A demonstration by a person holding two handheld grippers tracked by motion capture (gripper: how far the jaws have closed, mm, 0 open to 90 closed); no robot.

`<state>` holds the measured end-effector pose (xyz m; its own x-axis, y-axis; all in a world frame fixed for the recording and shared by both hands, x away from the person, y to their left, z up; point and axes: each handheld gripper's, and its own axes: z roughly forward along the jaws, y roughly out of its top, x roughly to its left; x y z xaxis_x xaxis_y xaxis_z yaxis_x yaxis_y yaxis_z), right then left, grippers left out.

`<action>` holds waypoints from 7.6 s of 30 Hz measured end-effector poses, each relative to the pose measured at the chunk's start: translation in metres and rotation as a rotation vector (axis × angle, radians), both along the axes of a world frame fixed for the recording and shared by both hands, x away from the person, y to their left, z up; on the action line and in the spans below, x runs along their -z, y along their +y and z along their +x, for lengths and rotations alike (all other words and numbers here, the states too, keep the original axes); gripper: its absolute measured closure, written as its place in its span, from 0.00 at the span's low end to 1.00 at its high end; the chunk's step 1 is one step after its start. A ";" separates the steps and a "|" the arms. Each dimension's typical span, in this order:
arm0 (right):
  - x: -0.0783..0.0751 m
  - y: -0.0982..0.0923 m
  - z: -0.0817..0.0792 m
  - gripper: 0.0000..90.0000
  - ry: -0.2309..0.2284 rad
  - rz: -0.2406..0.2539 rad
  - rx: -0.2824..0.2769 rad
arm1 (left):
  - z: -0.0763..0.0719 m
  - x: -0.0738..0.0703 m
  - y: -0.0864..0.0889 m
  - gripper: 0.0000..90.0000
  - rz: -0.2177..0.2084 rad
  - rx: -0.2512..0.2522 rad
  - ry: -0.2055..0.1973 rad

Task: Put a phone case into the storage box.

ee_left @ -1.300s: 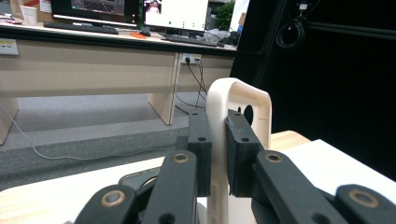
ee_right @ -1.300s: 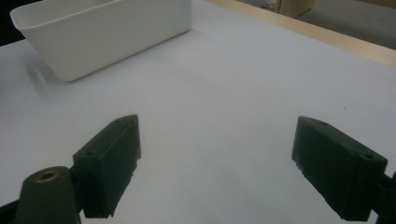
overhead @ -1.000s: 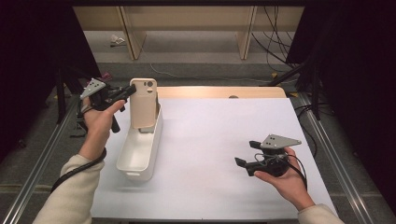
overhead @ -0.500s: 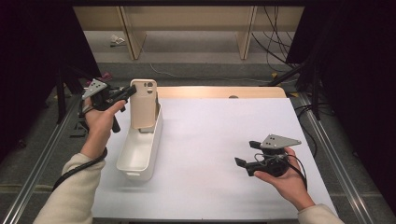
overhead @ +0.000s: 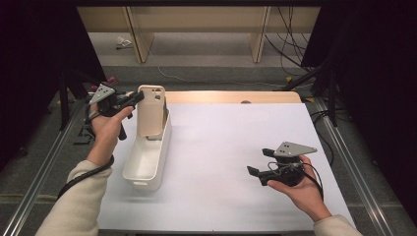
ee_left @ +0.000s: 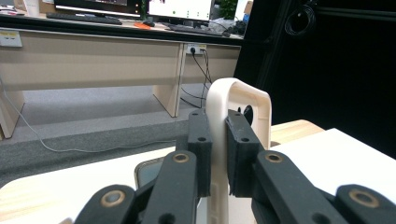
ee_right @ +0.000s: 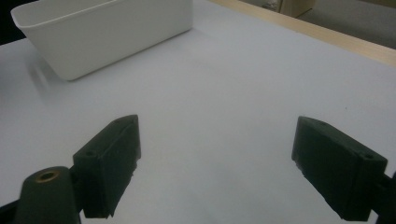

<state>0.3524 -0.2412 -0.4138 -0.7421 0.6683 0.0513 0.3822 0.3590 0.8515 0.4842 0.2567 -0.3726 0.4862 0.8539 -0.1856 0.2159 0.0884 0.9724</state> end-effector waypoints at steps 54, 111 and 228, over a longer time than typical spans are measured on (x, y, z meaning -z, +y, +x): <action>0.000 0.000 0.000 0.18 0.003 0.000 -0.002 | 0.015 0.021 -0.001 0.91 0.026 -0.010 0.072; 0.001 0.001 0.001 0.18 0.007 0.001 -0.006 | 0.022 0.040 -0.001 0.91 0.030 -0.006 0.131; 0.001 0.000 0.001 0.18 0.011 -0.001 -0.002 | -0.075 0.027 -0.017 0.00 0.159 0.063 0.210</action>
<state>0.3534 -0.2410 -0.4152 -0.7430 0.6667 0.0588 0.3904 0.3603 0.8472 0.4088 0.2401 -0.4000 0.5045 0.8496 -0.1536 0.4145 -0.0823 0.9063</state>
